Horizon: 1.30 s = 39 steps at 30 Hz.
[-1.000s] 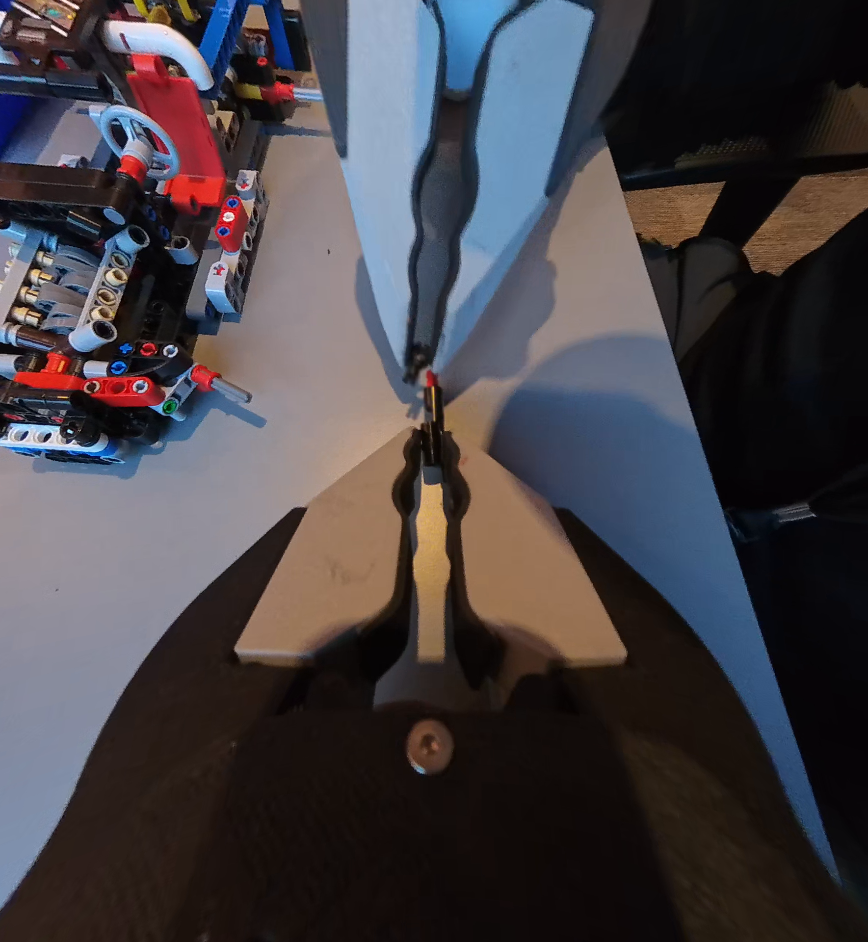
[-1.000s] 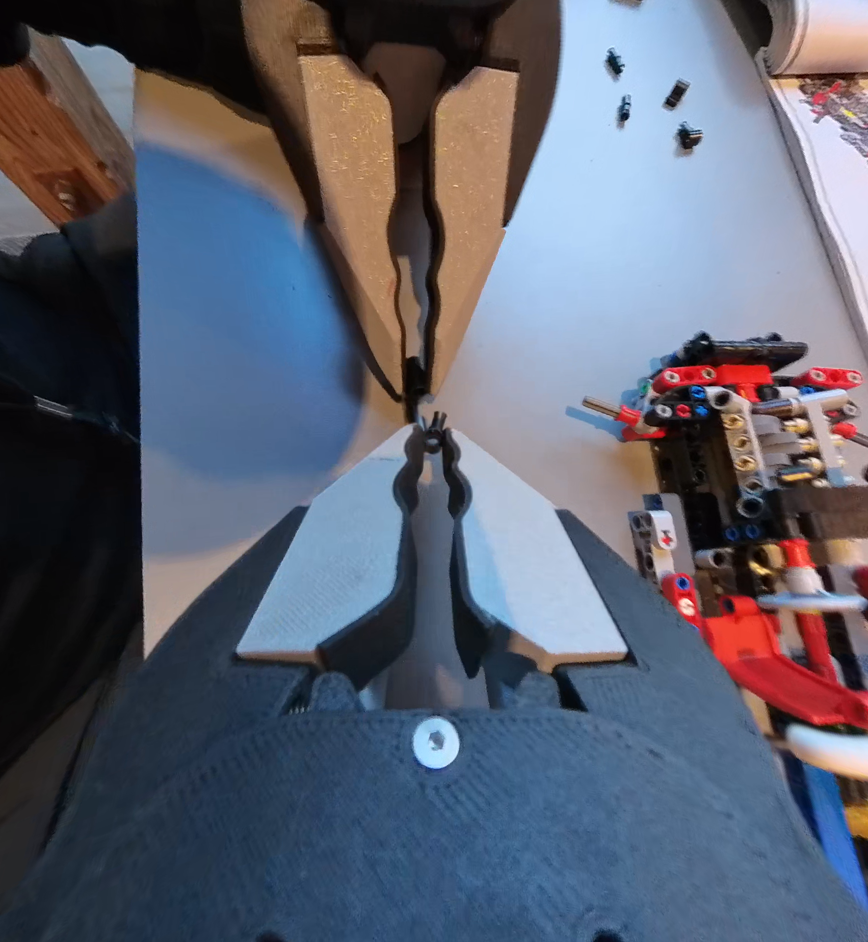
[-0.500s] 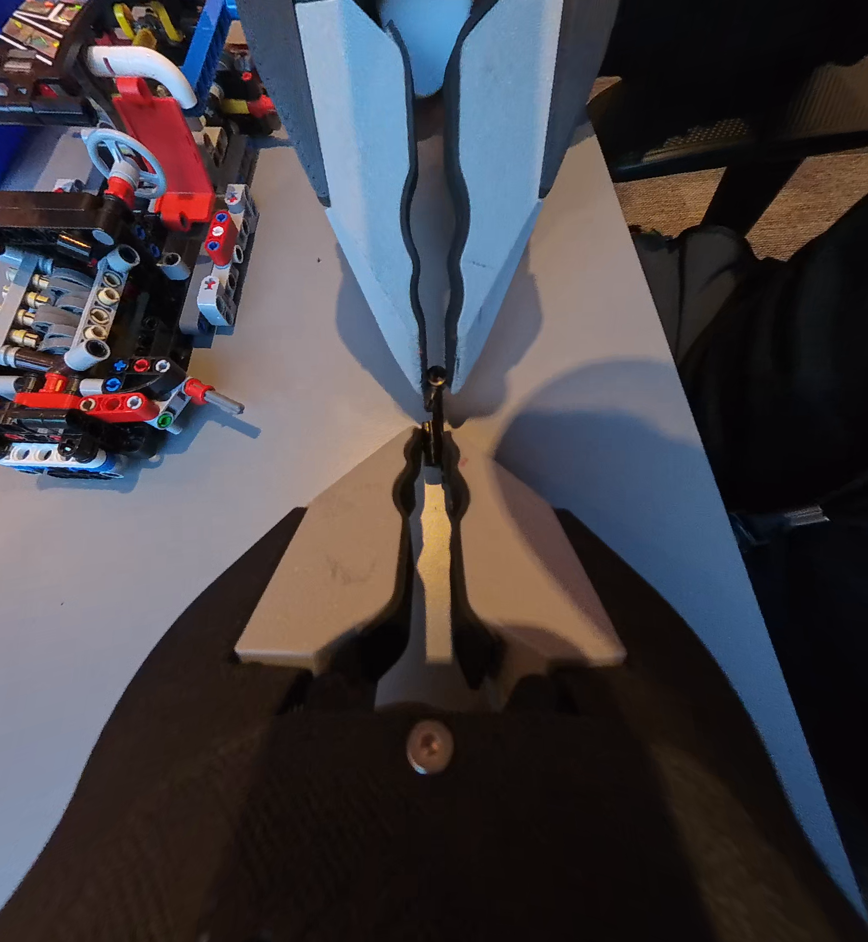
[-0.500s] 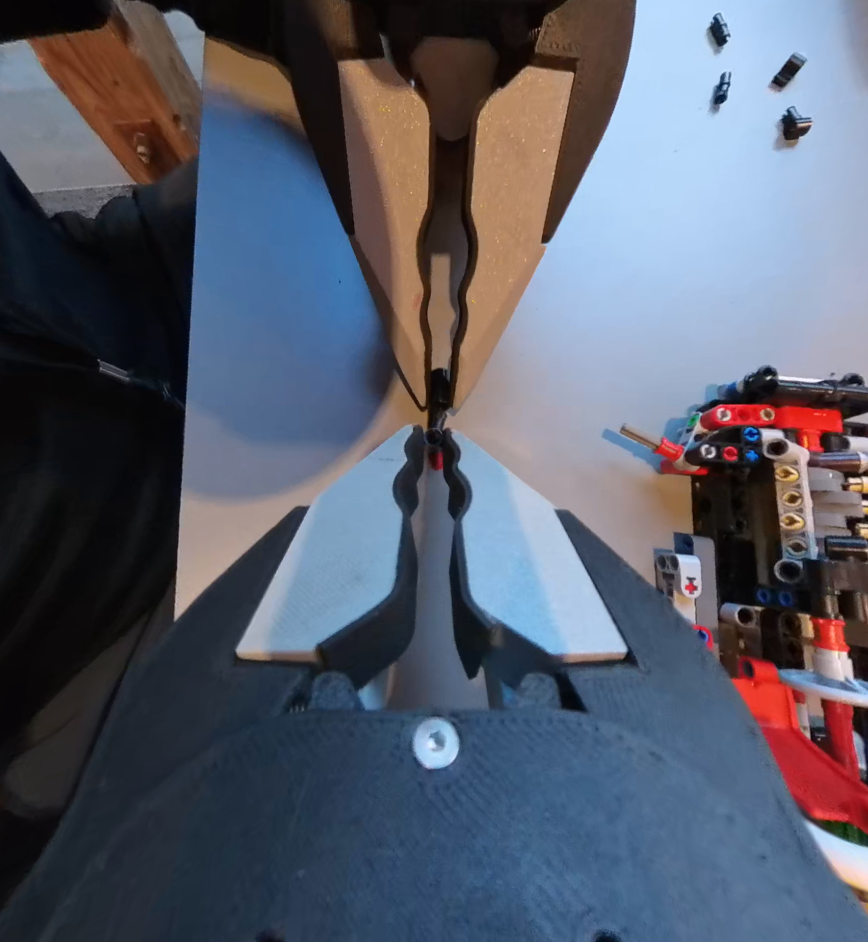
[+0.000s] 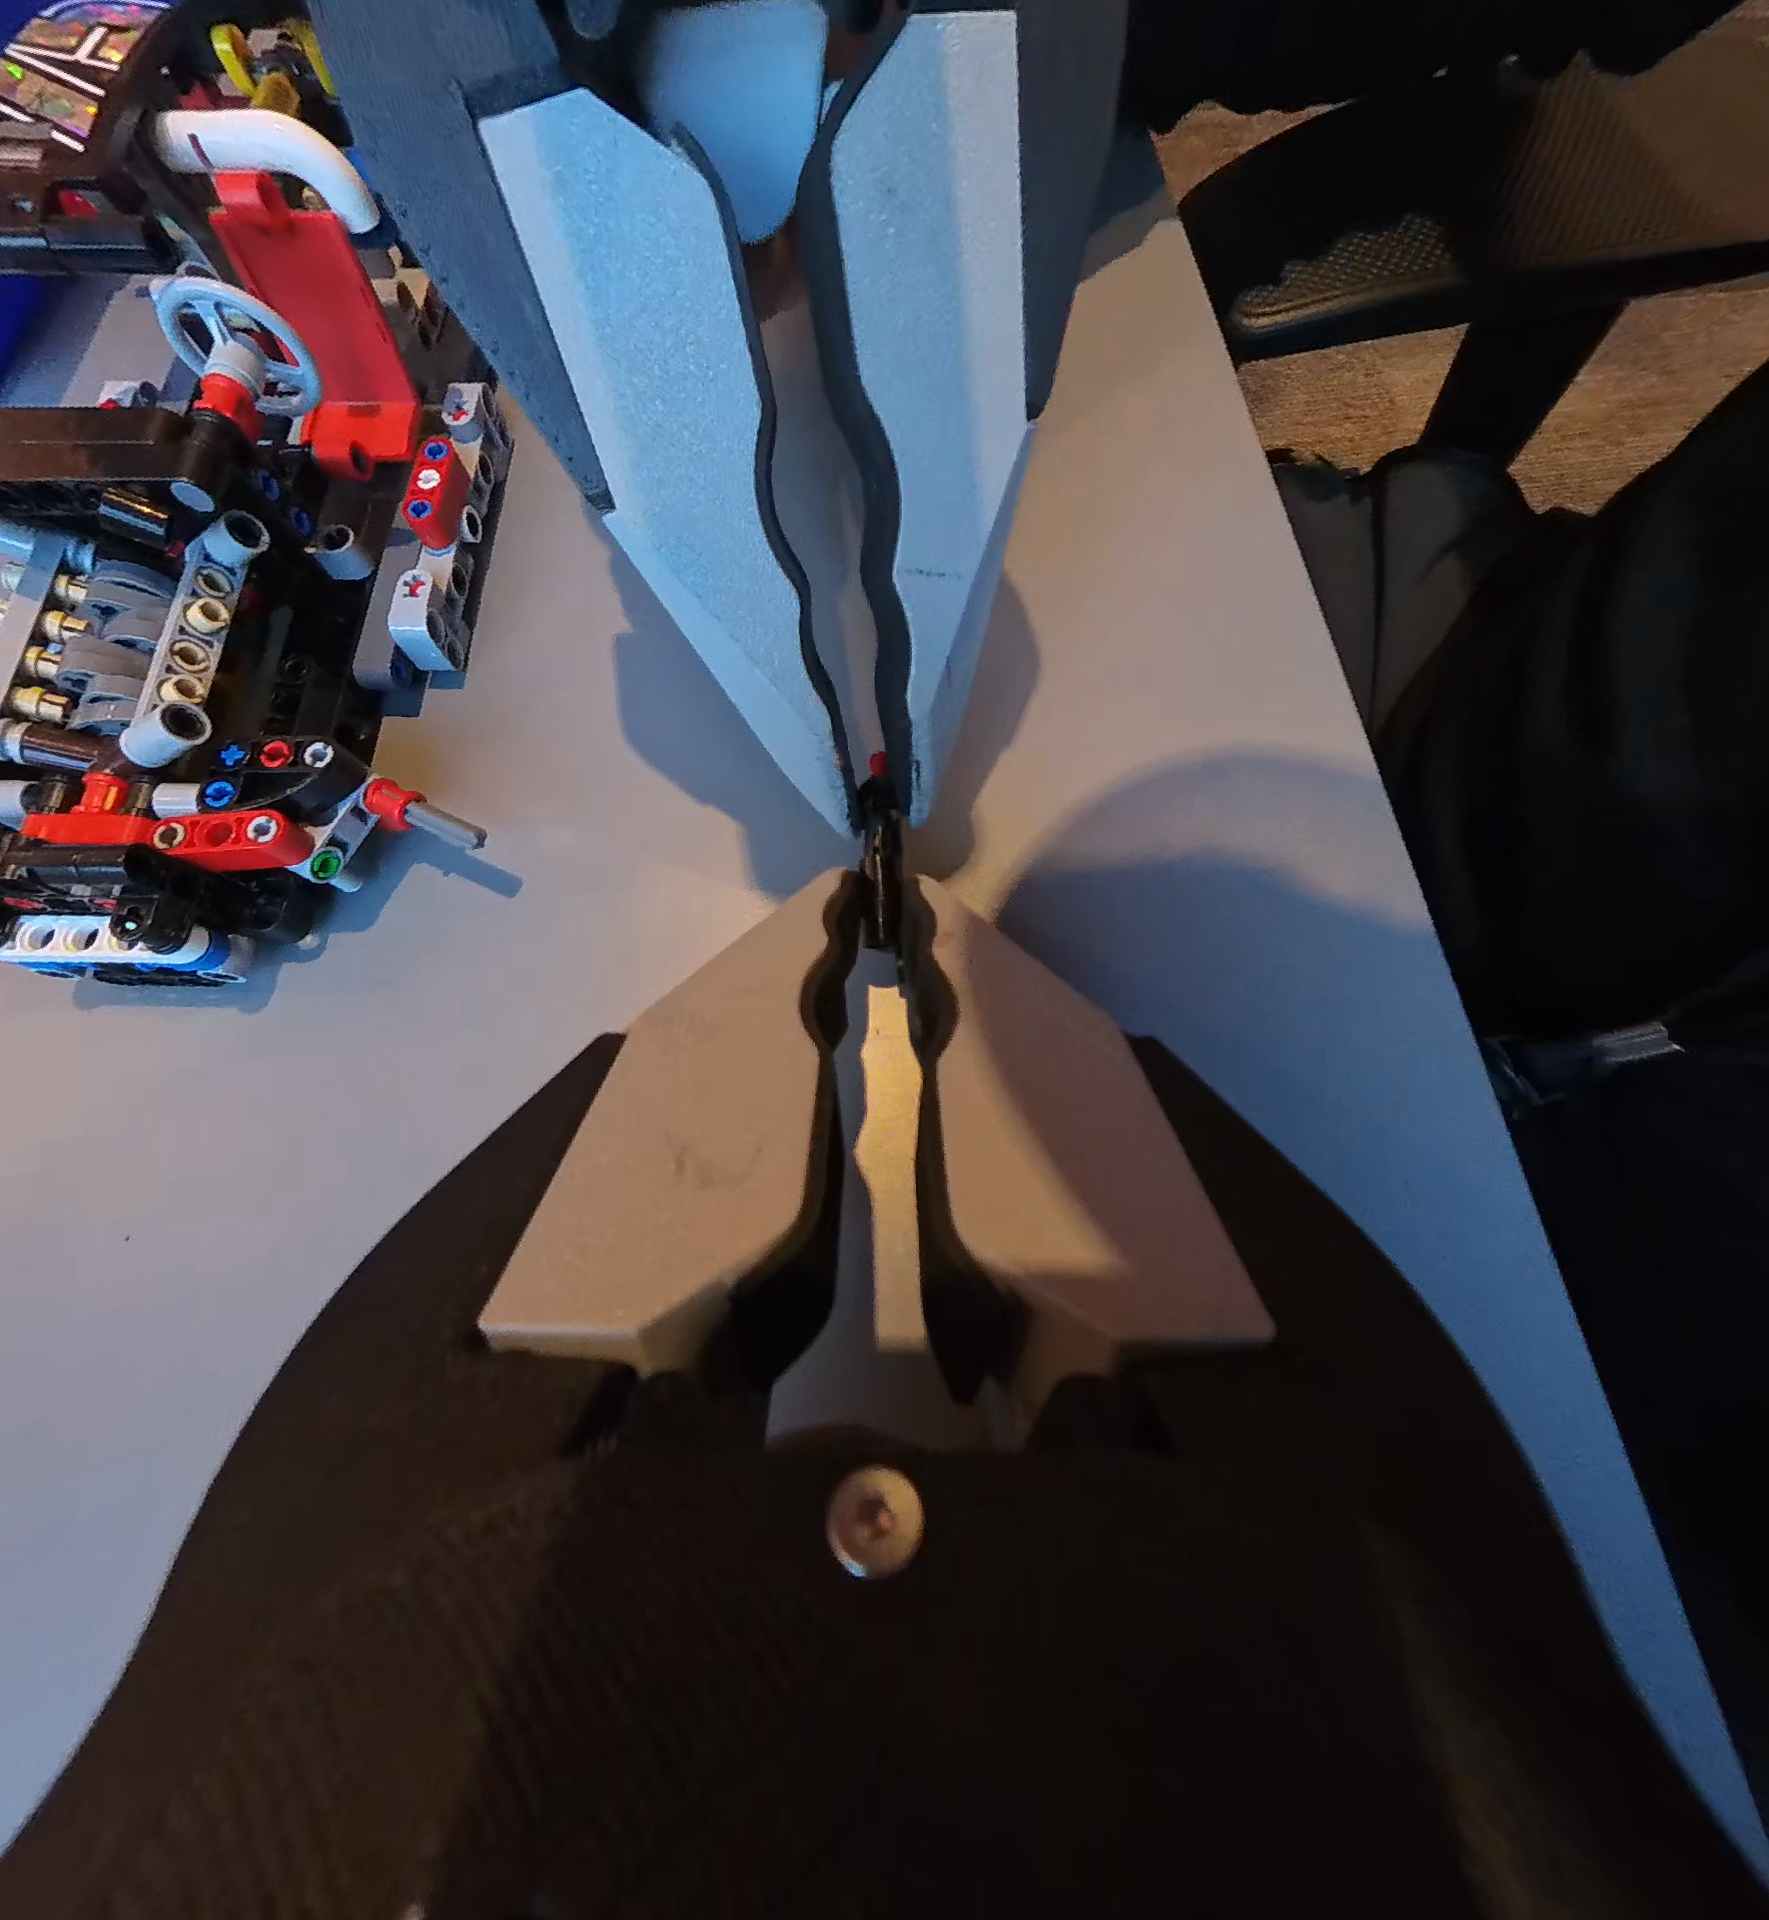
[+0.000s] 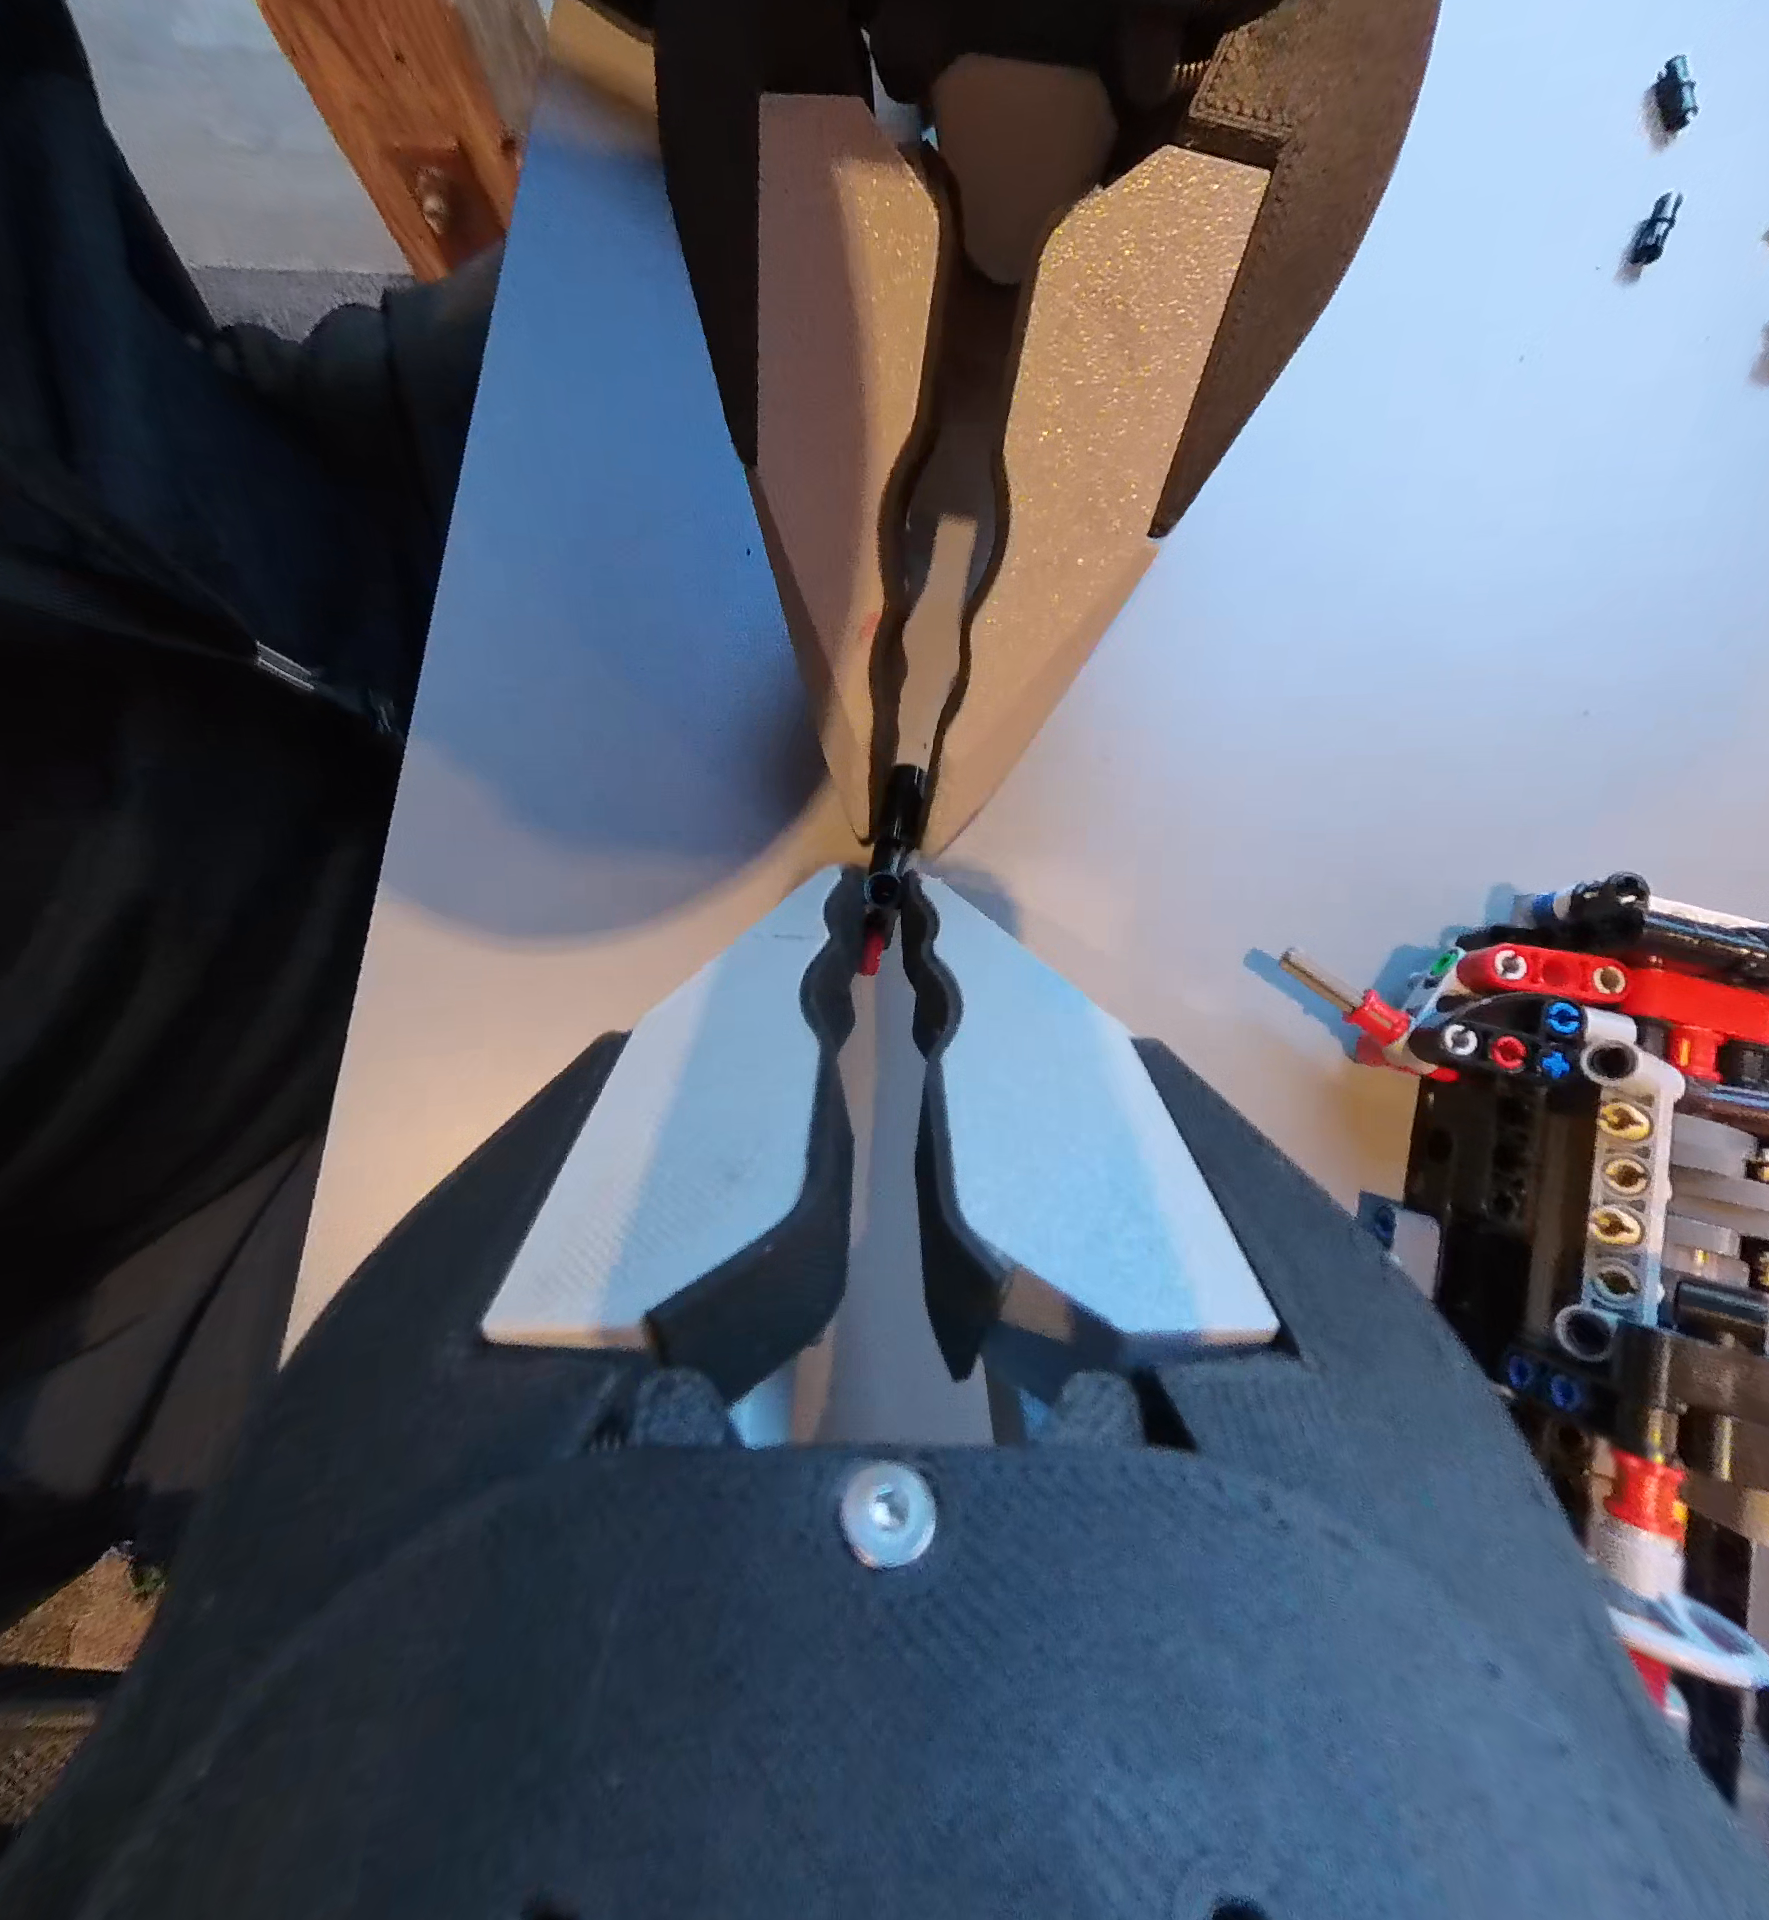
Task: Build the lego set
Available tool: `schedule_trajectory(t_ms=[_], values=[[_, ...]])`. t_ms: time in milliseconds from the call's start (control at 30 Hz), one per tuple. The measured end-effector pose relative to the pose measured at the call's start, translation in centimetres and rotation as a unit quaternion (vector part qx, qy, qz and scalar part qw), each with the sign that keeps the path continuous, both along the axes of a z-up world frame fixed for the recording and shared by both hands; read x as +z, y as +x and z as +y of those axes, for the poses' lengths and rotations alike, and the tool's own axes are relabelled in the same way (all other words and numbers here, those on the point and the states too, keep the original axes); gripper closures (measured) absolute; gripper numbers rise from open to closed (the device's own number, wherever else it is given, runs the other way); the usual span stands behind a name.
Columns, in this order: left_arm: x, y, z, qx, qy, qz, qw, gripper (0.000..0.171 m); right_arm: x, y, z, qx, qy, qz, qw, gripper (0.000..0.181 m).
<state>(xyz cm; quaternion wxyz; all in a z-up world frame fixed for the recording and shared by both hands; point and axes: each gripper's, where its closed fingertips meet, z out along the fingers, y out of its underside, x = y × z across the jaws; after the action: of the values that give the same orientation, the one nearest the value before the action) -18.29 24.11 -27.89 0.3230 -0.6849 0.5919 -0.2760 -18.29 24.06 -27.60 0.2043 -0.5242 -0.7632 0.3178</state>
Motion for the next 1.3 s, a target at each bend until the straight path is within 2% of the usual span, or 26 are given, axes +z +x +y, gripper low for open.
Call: schedule_trajectory(t_ms=[267,467,567,700,833,967,1100,1300], values=[[0.0,-0.1,-0.4,-0.017,0.004,0.001,1.0,0.168,0.0,-0.1,-0.5,0.025,0.032,0.029,0.999,0.178],[0.0,-0.2,-0.4,-0.016,0.001,0.004,1.0,0.169,-0.1,-0.3,-0.6,0.01,0.069,0.045,0.997,0.177],[0.0,-0.2,-0.6,-0.023,0.023,0.007,0.999,0.168,0.0,-0.4,-0.7,0.021,0.079,0.063,0.995,0.177],[0.0,-0.1,-1.0,-0.041,0.025,0.003,0.999,0.168,0.0,-0.2,-1.1,0.051,0.008,0.069,0.996,0.178],[0.0,-0.1,-1.7,-0.066,0.042,0.005,0.997,0.169,0.0,-0.3,-2.0,0.075,-0.008,0.074,0.994,0.178],[0.0,-0.2,-1.5,-0.059,0.037,0.005,0.998,0.169,0.0,-0.5,-1.5,0.057,0.035,0.085,0.994,0.178],[0.0,-0.3,-0.6,-0.015,0.0,0.002,1.0,0.169,-0.1,-0.9,-0.1,-0.017,0.088,0.083,0.992,0.177],[-0.1,-0.3,-0.1,0.019,-0.032,-0.003,0.999,0.168,0.0,-0.9,0.6,-0.091,0.159,0.091,0.979,0.177]])
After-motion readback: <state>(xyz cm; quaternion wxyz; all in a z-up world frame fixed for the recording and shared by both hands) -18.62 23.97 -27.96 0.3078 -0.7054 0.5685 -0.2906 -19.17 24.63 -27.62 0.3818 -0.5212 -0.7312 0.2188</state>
